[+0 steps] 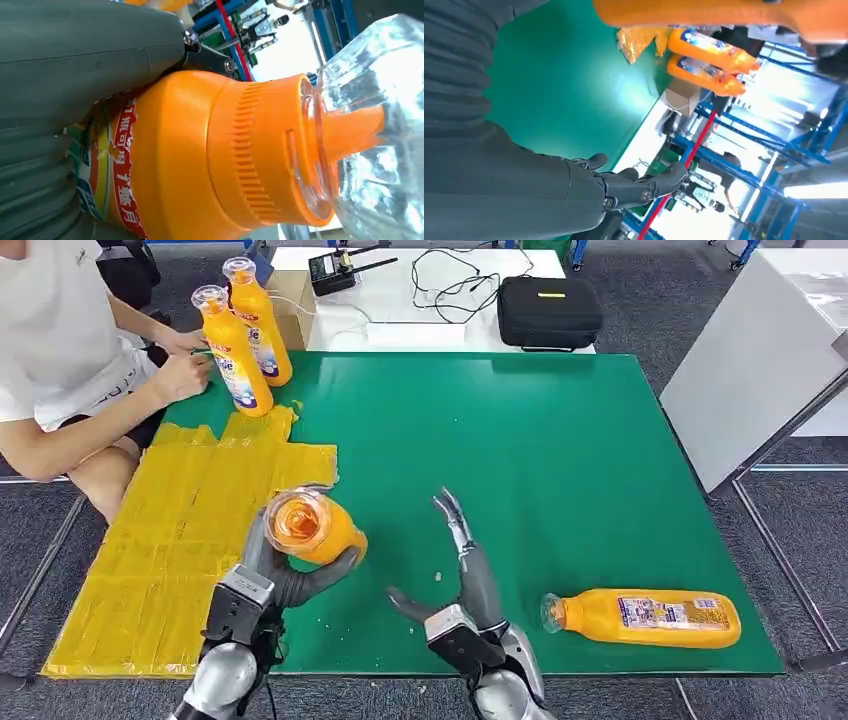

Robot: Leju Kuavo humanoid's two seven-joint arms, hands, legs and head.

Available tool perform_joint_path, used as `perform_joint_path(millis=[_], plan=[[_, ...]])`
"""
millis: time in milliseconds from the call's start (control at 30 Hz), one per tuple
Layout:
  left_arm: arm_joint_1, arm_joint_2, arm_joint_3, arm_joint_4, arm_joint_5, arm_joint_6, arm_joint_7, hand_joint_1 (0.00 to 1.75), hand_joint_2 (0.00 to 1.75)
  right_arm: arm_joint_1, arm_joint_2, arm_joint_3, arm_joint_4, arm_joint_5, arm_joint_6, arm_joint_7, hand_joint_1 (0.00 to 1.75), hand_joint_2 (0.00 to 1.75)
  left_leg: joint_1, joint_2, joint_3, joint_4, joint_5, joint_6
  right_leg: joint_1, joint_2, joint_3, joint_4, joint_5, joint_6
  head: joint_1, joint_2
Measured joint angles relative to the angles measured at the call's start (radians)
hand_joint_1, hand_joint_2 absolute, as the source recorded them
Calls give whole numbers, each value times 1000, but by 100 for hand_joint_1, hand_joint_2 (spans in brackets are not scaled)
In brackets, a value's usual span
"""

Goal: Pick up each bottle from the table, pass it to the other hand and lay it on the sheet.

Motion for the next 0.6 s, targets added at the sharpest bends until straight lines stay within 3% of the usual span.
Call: perform_joint_path(millis=[200, 333, 400, 467, 533, 600], plan=[[-2, 7, 11, -7, -248, 134, 49, 175, 175, 33, -2, -29, -64, -53, -9, -42, 0, 175, 0, 0, 0, 0, 0, 0, 0, 0, 0, 0, 0, 0, 0, 0], [-27, 17, 56, 1, -720, 256, 217, 175, 175, 77, -6, -78, -171, -92, -9, -76, 0, 175, 0, 0, 0, 0, 0, 0, 0, 0, -1, 0, 0, 0, 0, 0], [-48, 18, 82, 38, -1117, 328, 368, 175, 175, 96, -5, -99, -227, -120, 9, -88, 0, 175, 0, 0, 0, 0, 0, 0, 0, 0, -1, 0, 0, 0, 0, 0], [-113, 75, 44, 89, -1374, 321, 640, 175, 175, 103, -6, -106, -264, -133, 27, -101, 0, 175, 1, 0, 0, 0, 0, -1, 0, 0, -13, 0, -1, -1, 1, 0], [-201, 136, -69, 173, -1356, 316, 947, 175, 175, 102, -5, -105, -290, -139, 43, -110, 0, 175, 1, 0, 0, 0, -1, -4, 0, 0, -8, 0, 0, -6, -2, 0], [-273, 160, -179, 286, -1315, 313, 1104, 175, 175, 99, -5, -103, -305, -155, 56, -111, 0, 175, 1, 0, 0, 0, 2, -4, 0, 0, -2, 1, 2, -5, 0, 0]])
